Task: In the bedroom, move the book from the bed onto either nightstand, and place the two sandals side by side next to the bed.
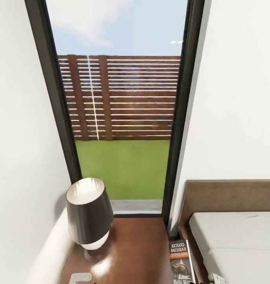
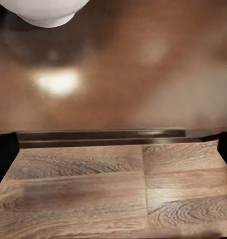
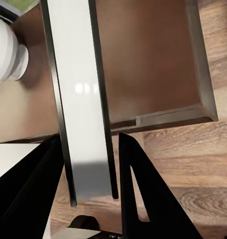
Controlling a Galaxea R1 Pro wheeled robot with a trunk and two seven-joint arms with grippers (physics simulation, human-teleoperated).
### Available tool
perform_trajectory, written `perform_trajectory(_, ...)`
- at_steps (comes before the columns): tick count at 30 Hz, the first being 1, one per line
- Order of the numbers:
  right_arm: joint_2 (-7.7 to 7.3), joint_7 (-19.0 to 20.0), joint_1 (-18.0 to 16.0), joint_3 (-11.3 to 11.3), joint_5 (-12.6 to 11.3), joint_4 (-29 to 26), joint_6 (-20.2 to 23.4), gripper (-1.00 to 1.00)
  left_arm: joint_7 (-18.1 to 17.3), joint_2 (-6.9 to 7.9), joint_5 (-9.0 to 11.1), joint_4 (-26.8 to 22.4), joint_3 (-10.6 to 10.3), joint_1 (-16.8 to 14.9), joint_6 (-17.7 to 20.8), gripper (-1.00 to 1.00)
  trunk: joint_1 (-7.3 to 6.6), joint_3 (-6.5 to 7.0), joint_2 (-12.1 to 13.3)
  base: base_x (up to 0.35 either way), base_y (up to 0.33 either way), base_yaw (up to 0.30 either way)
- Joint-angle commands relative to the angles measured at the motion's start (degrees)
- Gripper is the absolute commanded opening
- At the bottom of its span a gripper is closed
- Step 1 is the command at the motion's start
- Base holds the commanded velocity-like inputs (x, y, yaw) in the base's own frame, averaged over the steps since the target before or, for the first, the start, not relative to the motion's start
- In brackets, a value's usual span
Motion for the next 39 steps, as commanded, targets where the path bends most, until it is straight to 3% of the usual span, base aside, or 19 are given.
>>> perform_trajectory(1, 0.00, 0.25, -0.05, -0.64, 0.01, 0.01, 0.18, -1.00, -0.14, 0.04, 0.59, 0.07, -0.48, -0.05, -0.20, 1.00, 0.04, -0.07, -0.05, 0.287, 0.000, 0.000)
perform_trajectory(9, 0.00, 0.25, -0.05, -0.64, 0.01, 0.01, 0.18, -1.00, -0.14, 0.05, 0.59, 0.07, -0.48, -0.05, -0.20, 1.00, 0.04, -0.07, -0.05, 0.230, 0.000, 0.000)
perform_trajectory(19, 0.00, 0.25, -0.05, -0.64, 0.01, 0.01, 0.18, -1.00, -0.14, 0.04, 0.59, 0.07, -0.48, -0.05, -0.21, 1.00, 0.04, -0.07, -0.05, 0.038, 0.000, 0.000)
perform_trajectory(31, 0.00, 0.26, -0.05, -0.65, 0.01, 0.01, 0.18, -1.00, -0.14, 0.05, 0.59, 0.07, -0.48, -0.05, -0.20, 1.00, 0.04, -0.07, -0.05, 0.264, 0.000, 0.000)
perform_trajectory(39, 0.00, 0.34, -0.05, -0.64, 0.01, 0.01, 0.18, -1.00, -0.20, 0.06, 0.59, 0.07, -0.48, -0.05, -0.21, 1.00, 0.04, -0.07, -0.05, 0.020, 0.000, 0.000)
